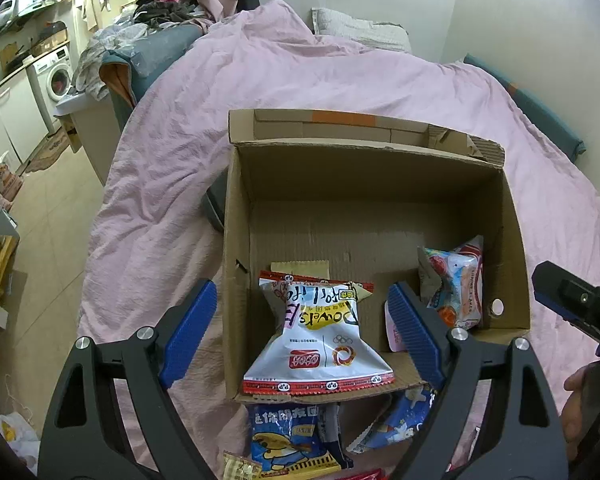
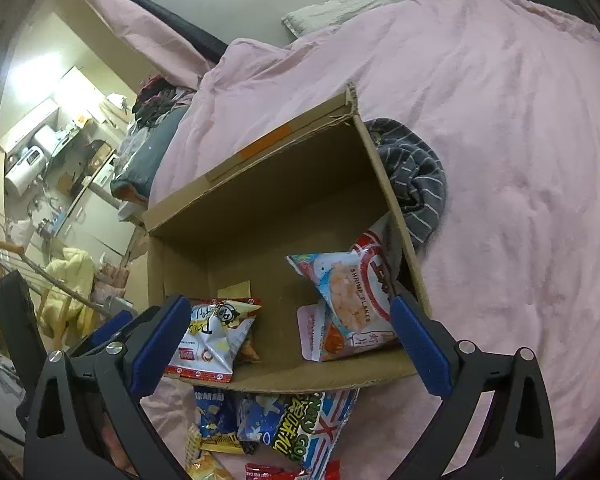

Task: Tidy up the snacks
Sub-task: 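Open both grippers to release the bags into the box and withdraw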

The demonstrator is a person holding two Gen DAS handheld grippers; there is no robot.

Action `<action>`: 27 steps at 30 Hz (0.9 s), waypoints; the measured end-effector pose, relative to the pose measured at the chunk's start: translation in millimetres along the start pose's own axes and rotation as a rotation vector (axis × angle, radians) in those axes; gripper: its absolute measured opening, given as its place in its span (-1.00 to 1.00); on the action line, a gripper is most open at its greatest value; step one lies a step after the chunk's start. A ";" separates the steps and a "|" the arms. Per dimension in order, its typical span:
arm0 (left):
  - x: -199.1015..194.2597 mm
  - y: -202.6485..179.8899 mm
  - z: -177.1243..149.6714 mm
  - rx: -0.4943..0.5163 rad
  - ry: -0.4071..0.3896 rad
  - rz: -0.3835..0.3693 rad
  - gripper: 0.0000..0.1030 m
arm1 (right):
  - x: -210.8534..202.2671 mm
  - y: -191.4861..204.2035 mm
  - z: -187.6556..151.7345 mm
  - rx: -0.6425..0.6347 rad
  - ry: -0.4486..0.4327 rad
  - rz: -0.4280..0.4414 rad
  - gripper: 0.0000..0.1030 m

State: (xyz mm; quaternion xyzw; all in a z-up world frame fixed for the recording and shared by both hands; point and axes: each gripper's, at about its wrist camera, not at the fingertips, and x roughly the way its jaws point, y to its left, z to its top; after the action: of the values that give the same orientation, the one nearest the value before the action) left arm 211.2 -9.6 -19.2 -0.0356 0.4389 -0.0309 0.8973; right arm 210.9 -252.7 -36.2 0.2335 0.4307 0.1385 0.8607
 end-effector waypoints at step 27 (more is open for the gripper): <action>-57.1 25.5 -52.4 -0.044 0.040 -0.007 0.66 | -41.6 10.9 -42.6 -0.019 0.065 -0.010 0.98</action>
State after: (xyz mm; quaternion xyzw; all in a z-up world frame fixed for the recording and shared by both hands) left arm 135.4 18.8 -8.7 -0.0563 0.4570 -0.0248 0.8873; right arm 151.6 -249.7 -24.5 0.2186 0.4584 0.1459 0.8490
